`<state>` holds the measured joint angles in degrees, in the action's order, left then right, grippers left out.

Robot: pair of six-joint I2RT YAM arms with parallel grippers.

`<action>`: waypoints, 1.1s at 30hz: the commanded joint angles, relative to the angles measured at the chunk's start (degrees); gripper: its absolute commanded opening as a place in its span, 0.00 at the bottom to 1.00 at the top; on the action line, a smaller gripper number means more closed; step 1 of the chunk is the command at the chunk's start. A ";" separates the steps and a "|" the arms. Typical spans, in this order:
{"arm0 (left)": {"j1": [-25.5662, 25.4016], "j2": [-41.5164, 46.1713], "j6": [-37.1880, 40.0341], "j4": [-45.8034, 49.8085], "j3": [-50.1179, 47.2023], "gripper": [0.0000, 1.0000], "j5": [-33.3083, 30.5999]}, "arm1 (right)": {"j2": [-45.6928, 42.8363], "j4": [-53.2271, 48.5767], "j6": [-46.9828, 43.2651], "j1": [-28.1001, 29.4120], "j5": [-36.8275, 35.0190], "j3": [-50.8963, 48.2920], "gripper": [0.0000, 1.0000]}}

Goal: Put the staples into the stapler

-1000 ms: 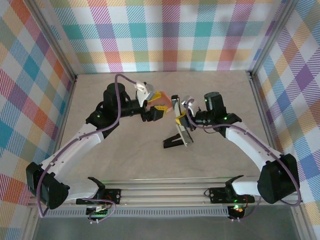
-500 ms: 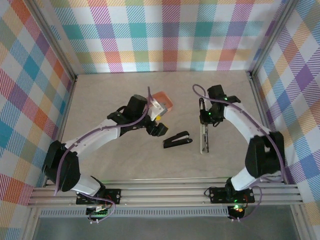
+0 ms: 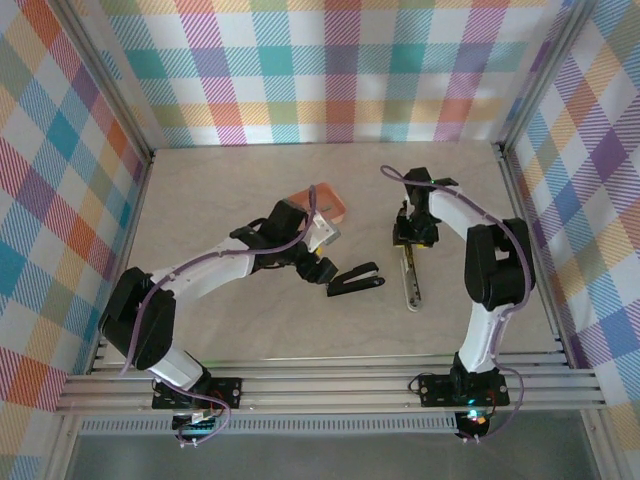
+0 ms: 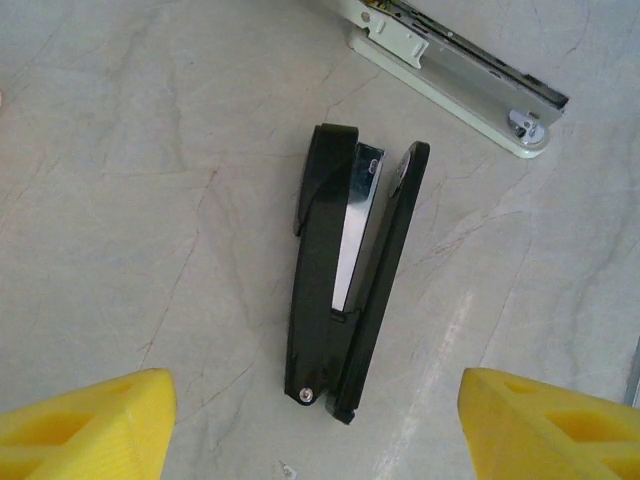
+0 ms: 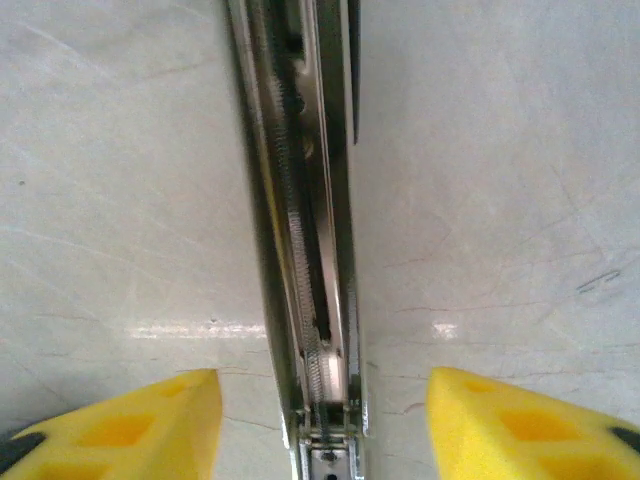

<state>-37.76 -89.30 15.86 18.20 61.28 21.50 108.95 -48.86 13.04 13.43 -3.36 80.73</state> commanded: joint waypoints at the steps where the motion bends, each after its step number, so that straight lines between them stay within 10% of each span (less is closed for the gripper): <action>1: -0.17 0.08 -1.63 0.02 -1.07 0.75 -1.20 | -5.67 -1.32 2.16 -0.40 0.41 1.08 0.61; 16: 4.25 6.81 -23.49 -9.57 -9.53 0.76 -10.45 | -25.27 15.84 44.86 15.33 12.99 -28.24 0.67; 28: 4.45 9.11 -23.00 -10.22 -12.06 0.76 -10.62 | -16.81 28.19 50.04 16.14 14.03 -30.37 0.67; 33: 4.45 9.06 -22.83 -10.33 -12.19 0.76 -10.58 | -13.65 28.27 49.65 16.10 12.60 -30.17 0.45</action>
<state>-33.58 -81.58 -6.50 9.30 49.91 11.25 93.73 -21.63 61.71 29.39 10.22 50.63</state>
